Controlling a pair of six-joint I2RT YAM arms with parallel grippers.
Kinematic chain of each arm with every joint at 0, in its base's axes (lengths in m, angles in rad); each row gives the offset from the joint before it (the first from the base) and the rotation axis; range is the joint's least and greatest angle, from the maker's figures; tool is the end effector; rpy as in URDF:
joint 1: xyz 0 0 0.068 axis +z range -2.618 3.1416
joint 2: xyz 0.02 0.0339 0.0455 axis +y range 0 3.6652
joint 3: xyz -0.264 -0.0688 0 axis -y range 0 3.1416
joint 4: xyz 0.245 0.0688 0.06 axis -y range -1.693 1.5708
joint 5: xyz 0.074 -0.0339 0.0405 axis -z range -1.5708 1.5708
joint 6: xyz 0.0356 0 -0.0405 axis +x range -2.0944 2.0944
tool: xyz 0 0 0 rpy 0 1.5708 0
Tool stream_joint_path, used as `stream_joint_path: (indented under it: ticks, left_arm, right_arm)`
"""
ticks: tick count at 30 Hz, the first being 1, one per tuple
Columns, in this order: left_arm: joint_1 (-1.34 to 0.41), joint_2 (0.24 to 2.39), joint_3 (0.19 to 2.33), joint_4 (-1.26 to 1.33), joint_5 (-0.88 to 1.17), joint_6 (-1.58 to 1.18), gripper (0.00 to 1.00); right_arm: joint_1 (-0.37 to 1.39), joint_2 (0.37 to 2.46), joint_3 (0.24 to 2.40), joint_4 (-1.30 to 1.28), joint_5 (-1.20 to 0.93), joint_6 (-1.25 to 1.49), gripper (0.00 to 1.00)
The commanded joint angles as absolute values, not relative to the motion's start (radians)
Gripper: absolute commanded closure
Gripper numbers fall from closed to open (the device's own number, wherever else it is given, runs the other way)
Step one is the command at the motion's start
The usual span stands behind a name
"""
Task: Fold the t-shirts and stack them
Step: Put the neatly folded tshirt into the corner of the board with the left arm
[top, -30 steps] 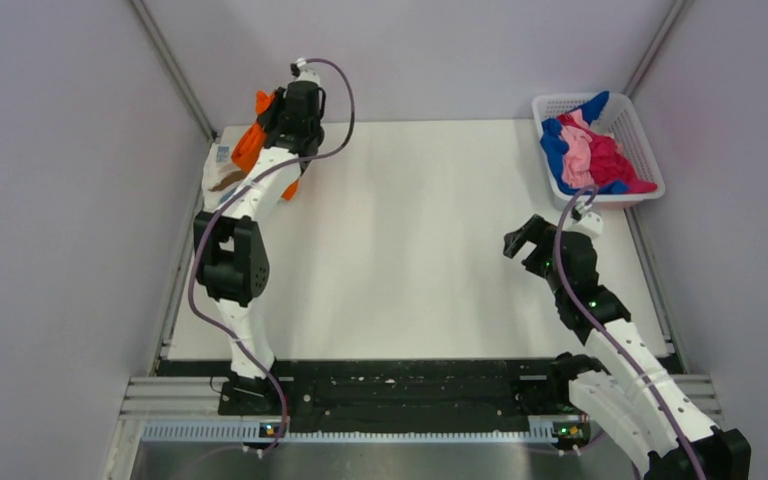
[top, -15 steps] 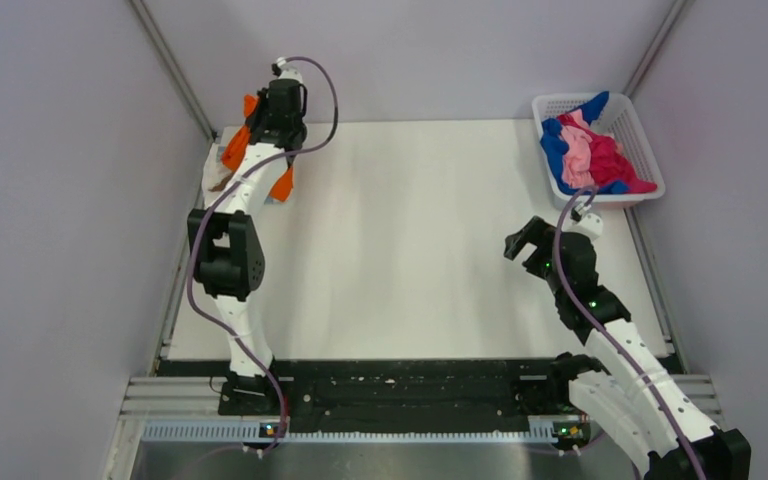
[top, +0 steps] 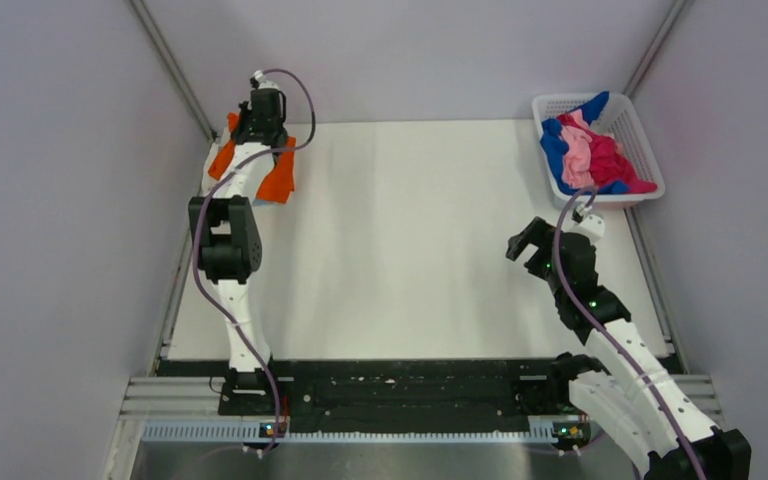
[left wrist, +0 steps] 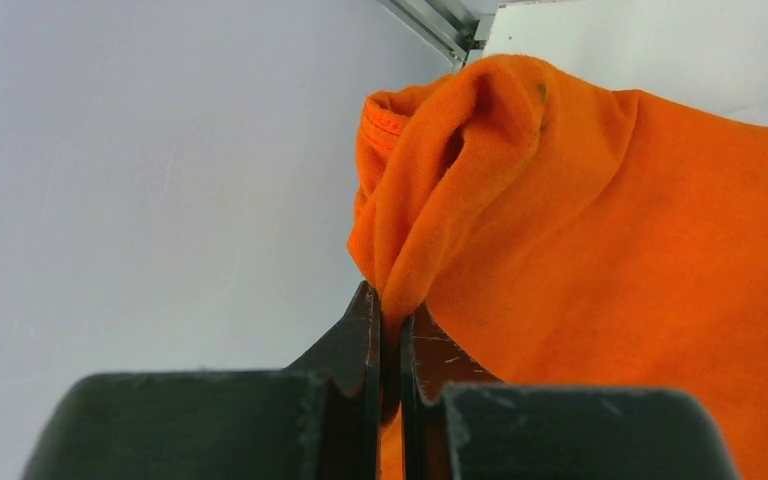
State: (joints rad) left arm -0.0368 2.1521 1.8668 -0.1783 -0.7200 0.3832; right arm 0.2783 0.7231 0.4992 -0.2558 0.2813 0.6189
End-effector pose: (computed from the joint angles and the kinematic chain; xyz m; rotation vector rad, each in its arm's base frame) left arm 0.5076 0.0048 0.2777 -0.0378 2.0362 0.9467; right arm 0.1664 0.0373 0.2424 0.5169 1.9747 0.2759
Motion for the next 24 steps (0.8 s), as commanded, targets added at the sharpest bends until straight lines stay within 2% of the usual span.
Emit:
stream_joint_path:
  ticks: [1,5,9,12,16,19,20,24]
  left_arm:
    - [-0.029,2.178,1.928,-0.085,-0.735,0.354,0.95]
    - [-0.014,2.212,1.954,-0.093,-0.735,0.331,0.73]
    - [-0.006,2.229,1.974,-0.114,-0.743,0.309,0.68]
    - [0.019,2.225,1.972,-0.125,-0.736,0.295,0.53]
    - [0.028,2.212,1.974,-0.130,-0.750,0.283,0.37]
    - [0.030,2.189,1.974,-0.147,-0.750,0.262,0.09]
    - [0.029,2.179,1.974,-0.160,-0.742,0.250,0.03]
    - [0.028,2.119,1.996,-0.267,-0.682,0.099,0.01]
  right_arm:
    - [0.269,0.731,0.561,-0.264,0.315,0.597,0.01]
    - [0.269,0.735,0.565,-0.266,0.324,0.596,0.01]
    - [0.269,0.744,0.569,-0.277,0.331,0.594,0.01]
    - [0.269,0.748,0.571,-0.277,0.330,0.596,0.01]
    - [0.270,0.748,0.573,-0.278,0.330,0.596,0.01]
    - [0.270,0.744,0.574,-0.278,0.327,0.596,0.01]
    - [0.269,0.741,0.574,-0.277,0.326,0.597,0.01]
    - [0.269,0.733,0.571,-0.278,0.309,0.597,0.01]
